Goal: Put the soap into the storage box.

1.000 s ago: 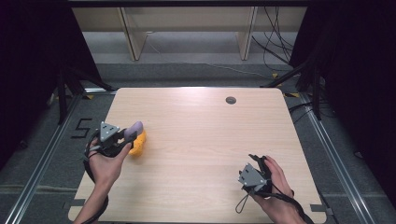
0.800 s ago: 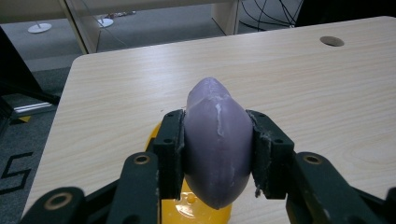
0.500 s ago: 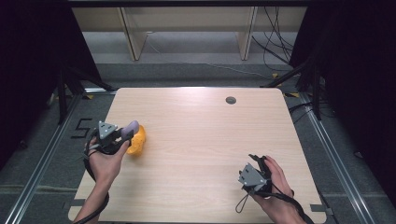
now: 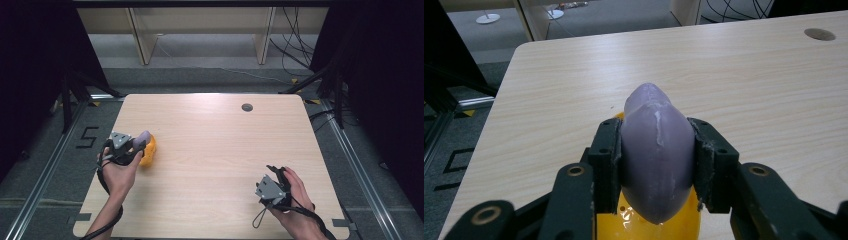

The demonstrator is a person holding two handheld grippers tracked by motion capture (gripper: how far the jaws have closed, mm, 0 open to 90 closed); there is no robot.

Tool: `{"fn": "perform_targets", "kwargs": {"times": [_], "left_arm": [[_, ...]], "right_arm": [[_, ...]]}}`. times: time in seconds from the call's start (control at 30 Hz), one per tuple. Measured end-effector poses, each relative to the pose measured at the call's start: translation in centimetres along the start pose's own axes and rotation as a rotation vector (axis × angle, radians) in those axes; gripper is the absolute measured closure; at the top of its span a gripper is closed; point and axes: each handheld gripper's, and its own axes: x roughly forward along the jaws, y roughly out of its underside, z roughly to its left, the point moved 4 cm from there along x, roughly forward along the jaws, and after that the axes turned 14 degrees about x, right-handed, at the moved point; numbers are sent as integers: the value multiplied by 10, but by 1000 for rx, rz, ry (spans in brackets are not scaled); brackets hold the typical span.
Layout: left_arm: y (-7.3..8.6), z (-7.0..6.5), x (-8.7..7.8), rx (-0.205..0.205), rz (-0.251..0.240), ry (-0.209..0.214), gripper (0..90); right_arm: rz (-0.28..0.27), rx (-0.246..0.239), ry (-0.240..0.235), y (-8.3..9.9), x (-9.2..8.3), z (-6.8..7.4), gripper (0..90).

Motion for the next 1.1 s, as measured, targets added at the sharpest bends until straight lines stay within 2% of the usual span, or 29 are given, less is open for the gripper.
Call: {"fn": "perform_targets", "kwargs": {"times": [0.1,0.17,0.3,0.4,0.43,0.53,0.67,0.7,0.73,0.77,0.87,0.93,0.97,1.1], "left_arm": [[2,-1,2,-2,10,-7,589],[3,-2,4,1,12,-6,589],[6,-4,7,1,21,-11,589],[8,-5,10,-1,25,-16,588],[9,-5,10,2,27,-18,589],[11,-6,13,-5,26,-21,588],[14,-7,15,-1,34,-21,588],[15,-7,16,-3,32,-20,587],[15,-7,16,-3,34,-18,587],[16,-7,16,-5,34,-19,587],[17,-8,17,-5,36,-22,587],[19,-8,18,-7,35,-19,587],[19,-8,18,-7,34,-20,587],[18,-9,19,-2,35,-19,586]], "right_arm": [[0,-10,-2,0,0,0,368],[1,0,1,0,0,0,368],[-4,-26,6,-1,1,-1,368],[1,-9,6,0,0,0,368],[-4,-25,4,-1,1,-1,368],[2,-7,5,0,0,0,368],[4,-18,-7,0,1,1,368],[6,-2,-9,0,1,2,367],[7,-6,-5,0,1,1,368],[13,-34,5,1,1,-1,367],[8,-49,0,0,1,-1,368],[13,-32,4,1,1,-1,368],[6,1,-12,0,1,2,367],[13,-31,4,1,1,-1,367]]}}
